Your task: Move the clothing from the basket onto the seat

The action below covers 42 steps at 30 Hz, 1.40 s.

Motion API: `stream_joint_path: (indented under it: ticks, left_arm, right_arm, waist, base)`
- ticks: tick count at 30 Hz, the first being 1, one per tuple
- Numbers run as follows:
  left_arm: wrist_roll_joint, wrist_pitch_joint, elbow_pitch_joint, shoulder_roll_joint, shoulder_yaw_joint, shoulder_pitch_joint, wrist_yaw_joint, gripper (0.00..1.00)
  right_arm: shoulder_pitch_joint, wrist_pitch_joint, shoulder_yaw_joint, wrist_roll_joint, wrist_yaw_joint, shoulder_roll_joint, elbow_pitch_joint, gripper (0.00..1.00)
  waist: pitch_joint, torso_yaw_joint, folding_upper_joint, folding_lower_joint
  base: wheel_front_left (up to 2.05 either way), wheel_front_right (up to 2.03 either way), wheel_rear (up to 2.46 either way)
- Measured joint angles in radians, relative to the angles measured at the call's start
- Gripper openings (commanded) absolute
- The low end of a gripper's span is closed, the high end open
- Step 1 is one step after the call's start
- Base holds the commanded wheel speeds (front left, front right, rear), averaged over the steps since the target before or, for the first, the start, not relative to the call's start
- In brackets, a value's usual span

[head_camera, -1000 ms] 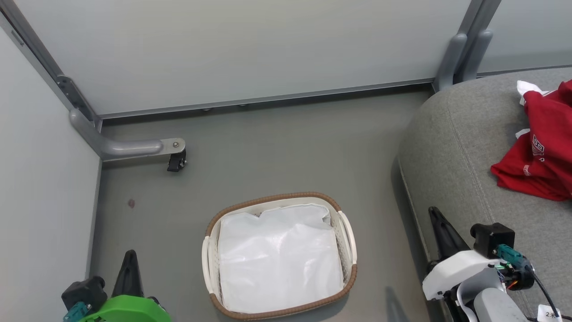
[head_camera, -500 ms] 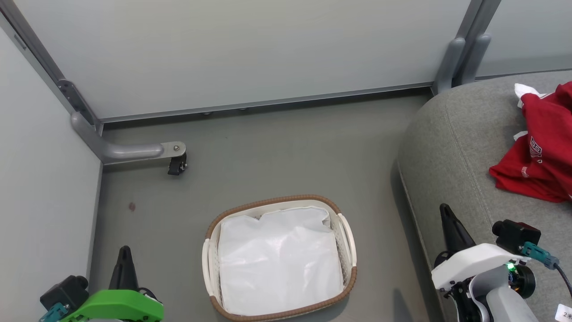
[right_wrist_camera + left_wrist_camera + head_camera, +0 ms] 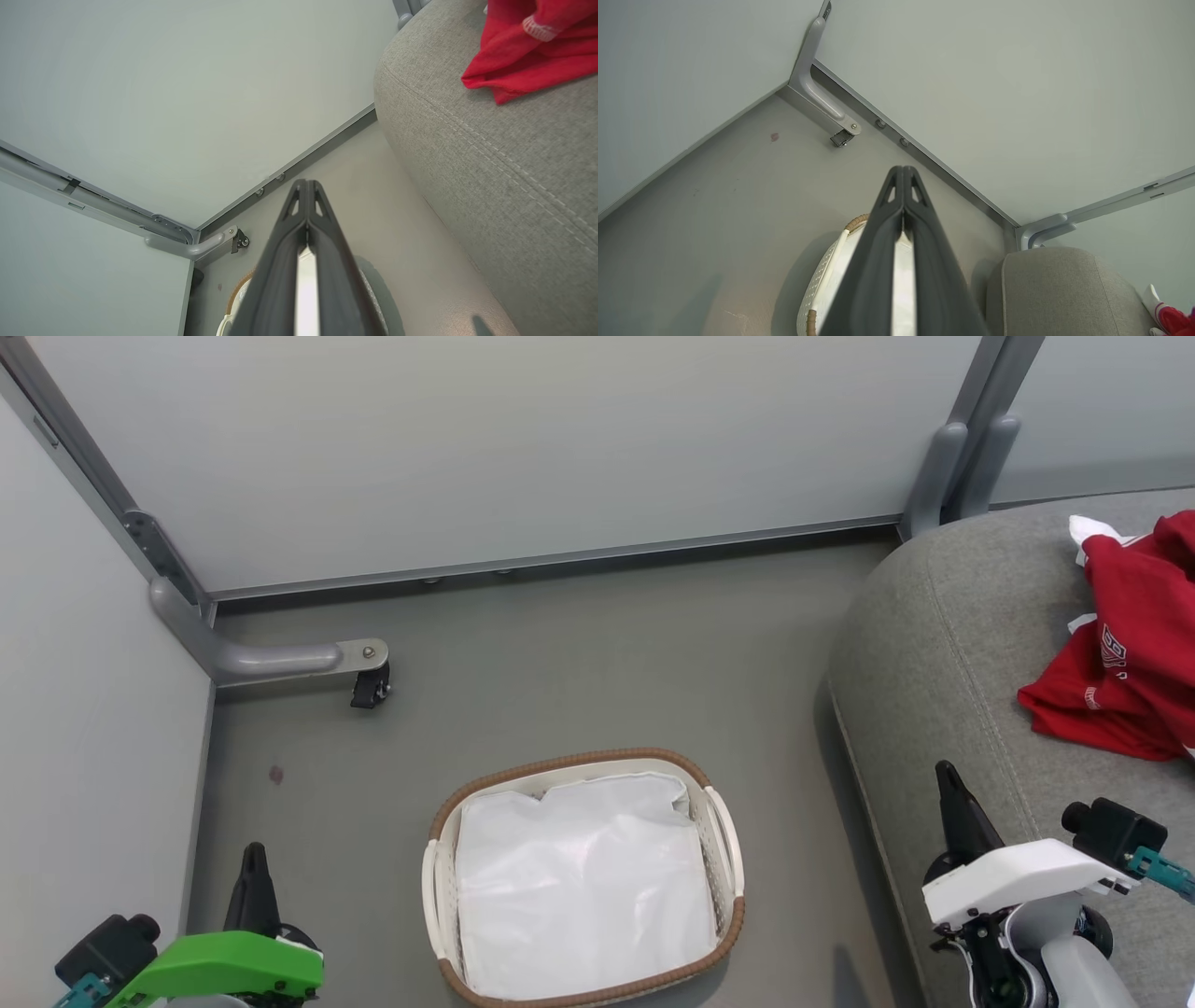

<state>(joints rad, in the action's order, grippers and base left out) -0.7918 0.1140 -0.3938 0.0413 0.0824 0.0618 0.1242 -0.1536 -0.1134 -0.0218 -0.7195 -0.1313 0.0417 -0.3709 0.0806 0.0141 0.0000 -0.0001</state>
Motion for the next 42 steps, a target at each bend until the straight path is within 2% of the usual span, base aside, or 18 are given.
stream_joint_path:
  ticks: [18, 42]
  left_arm:
    - [-0.214, -0.061, 0.037, 0.001, 0.009, 0.01, 0.0, 0.0]
    - [-0.45, -0.125, 0.08, 0.002, 0.016, 0.018, 0.0, 0.0]
  right_arm:
    - [0.01, 0.061, -0.025, -0.236, 0.0, 0.001, 0.033, 0.0]
    - [0.021, 0.126, -0.051, -0.489, 0.0, 0.003, 0.069, 0.0]
  waist:
    - [-0.015, -0.003, 0.0, 0.0]
    - [-0.035, -0.006, 0.0, 0.0]
  base:
    - [0.0, 0.0, 0.0]
    - [0.0, 0.0, 0.0]
